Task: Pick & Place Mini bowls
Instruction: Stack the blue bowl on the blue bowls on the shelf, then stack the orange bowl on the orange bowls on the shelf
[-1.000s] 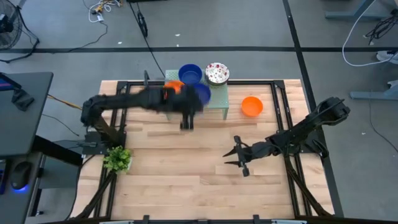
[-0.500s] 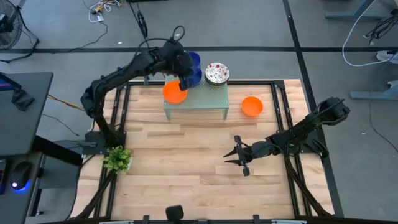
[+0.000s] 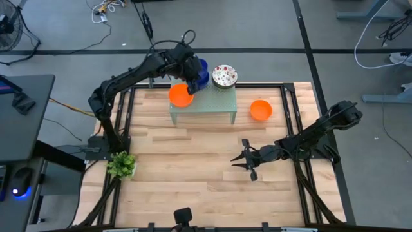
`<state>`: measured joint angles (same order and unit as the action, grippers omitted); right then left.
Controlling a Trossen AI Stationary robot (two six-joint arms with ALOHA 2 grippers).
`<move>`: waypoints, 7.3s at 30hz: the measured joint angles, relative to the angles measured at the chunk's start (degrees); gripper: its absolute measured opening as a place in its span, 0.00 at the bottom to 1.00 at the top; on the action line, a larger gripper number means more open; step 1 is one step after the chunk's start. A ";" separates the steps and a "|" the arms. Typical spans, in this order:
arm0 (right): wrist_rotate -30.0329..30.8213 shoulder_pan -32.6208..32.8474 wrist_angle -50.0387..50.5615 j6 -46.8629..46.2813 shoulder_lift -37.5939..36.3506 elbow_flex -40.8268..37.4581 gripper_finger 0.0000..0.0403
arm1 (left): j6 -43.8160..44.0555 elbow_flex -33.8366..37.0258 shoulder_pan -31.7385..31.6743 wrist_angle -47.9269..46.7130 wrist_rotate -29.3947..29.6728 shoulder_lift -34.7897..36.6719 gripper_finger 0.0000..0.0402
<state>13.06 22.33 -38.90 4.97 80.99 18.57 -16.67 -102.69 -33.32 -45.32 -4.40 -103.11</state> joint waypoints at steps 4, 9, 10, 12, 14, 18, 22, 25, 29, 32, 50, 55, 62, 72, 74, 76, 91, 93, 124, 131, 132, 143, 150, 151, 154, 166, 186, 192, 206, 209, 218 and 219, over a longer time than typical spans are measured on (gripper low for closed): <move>0.00 0.00 0.12 0.00 0.00 0.00 0.20 | 0.02 0.00 0.15 -0.26 0.09 0.00 0.05; 0.00 0.00 0.12 0.00 0.02 0.00 0.20 | 0.25 0.00 0.22 -1.72 0.09 -0.30 0.10; 0.00 0.00 0.12 0.00 0.02 0.00 0.20 | 0.99 0.00 0.20 -2.00 0.10 -0.41 0.11; 0.00 0.00 0.12 0.00 0.02 0.00 0.20 | 1.15 0.00 0.19 -2.21 0.19 -0.48 0.14; -0.02 0.00 0.14 0.00 0.02 0.00 0.20 | 1.14 0.00 0.15 -2.04 0.25 -0.46 0.16; -0.02 0.00 0.40 0.00 0.02 0.00 0.20 | 1.16 0.00 0.18 -1.83 -0.04 -0.48 0.24; -0.02 0.01 0.49 0.00 0.02 0.00 0.20 | 1.21 0.00 0.18 -1.81 -2.31 -0.46 0.32; -0.02 0.00 0.49 0.00 0.02 0.00 0.20 | 2.50 0.00 0.18 -1.76 -4.72 -0.46 0.37; -0.02 0.02 0.53 0.00 0.02 0.00 0.20 | 2.58 0.00 0.20 -1.84 -6.95 -0.46 0.37; -0.02 0.00 0.83 0.00 0.02 0.00 0.20 | 2.56 0.00 0.20 -2.05 -7.84 -0.44 0.30; -0.02 -0.02 1.71 0.00 0.04 0.00 0.20 | 0.38 0.00 0.85 -0.75 -7.12 -1.50 0.12; -0.02 -0.02 2.18 -0.10 0.04 0.00 0.20 | 1.66 -0.05 1.14 -2.25 -4.36 1.34 0.22; 2.58 0.00 4.53 -2.38 0.04 0.00 0.20 | 2.89 -0.07 6.17 -11.26 -3.32 5.59 0.21; 10.84 0.64 18.81 -8.10 -5.70 0.00 0.20 | 2.65 -0.03 22.65 -14.13 -3.44 6.03 0.07; 12.13 1.13 22.50 -9.72 -8.19 0.00 0.20 | 2.53 1.21 25.79 -11.64 -3.54 6.20 0.05; 13.33 1.70 27.89 -11.93 -11.25 0.00 0.20 | 2.22 5.14 28.21 -6.67 -4.61 6.71 0.03; 27.10 -1.34 59.84 -29.77 -26.69 0.01 0.20 | 18.70 53.22 40.37 68.21 -10.81 9.25 0.05; 26.58 -3.71 60.48 -28.10 -27.66 0.15 0.20 | 20.14 57.06 41.60 73.92 -9.40 9.25 0.05; 5.31 -43.70 50.11 -5.84 -19.54 2.34 0.51 | 22.49 63.49 44.85 76.70 5.88 9.25 0.05; 5.25 -44.41 50.00 -4.08 -17.35 2.32 0.42 | 23.30 63.49 44.83 76.55 5.86 9.25 0.05; 5.25 -44.41 50.01 -4.07 -17.31 2.32 0.41 | 23.30 63.49 44.83 76.54 5.88 9.25 0.05; 1.69 -44.05 50.14 -2.35 -17.31 2.32 0.05 | 23.26 63.49 44.83 76.54 5.86 9.22 0.05; 1.25 -39.46 51.01 -4.06 -17.33 2.32 0.02 | 23.30 63.49 44.83 76.46 5.87 9.22 0.05; 1.27 -38.26 51.20 -4.97 -17.35 2.32 0.02 | 23.30 63.49 44.83 76.46 5.88 9.22 0.05; 0.21 -33.85 51.47 -9.13 -17.40 2.36 0.01 | 23.32 63.49 44.83 76.43 5.87 9.22 0.05; -14.26 -9.04 47.59 -12.04 -17.29 8.70 0.01 | 25.30 63.47 44.82 79.55 5.81 9.20 0.05; -30.73 -6.12 15.12 0.05 -4.18 8.28 0.00 | 11.04 53.80 42.10 85.46 -7.03 1.30 0.57; -30.67 -6.12 15.05 0.07 -3.85 8.28 0.00 | 11.02 51.24 42.10 82.56 -10.10 -1.22 0.53; -30.62 -6.12 14.62 0.04 -3.85 8.28 0.00 | 8.42 51.28 41.99 78.11 -8.35 -1.22 0.31; -30.62 -6.12 14.54 0.11 -3.85 8.28 0.00 | 8.24 51.28 42.01 77.73 -8.73 -1.22 0.23; -30.65 -6.14 11.68 0.48 -3.85 8.28 0.03 | 5.42 51.28 42.05 77.85 -16.47 -1.20 0.03; -30.57 -6.14 11.12 0.48 -3.85 8.28 0.04 | 5.42 51.28 42.11 77.81 -16.81 -1.20 0.03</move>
<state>-17.51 16.19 -27.78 5.45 77.14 26.85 -11.25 -51.42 8.79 32.49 -21.21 -104.31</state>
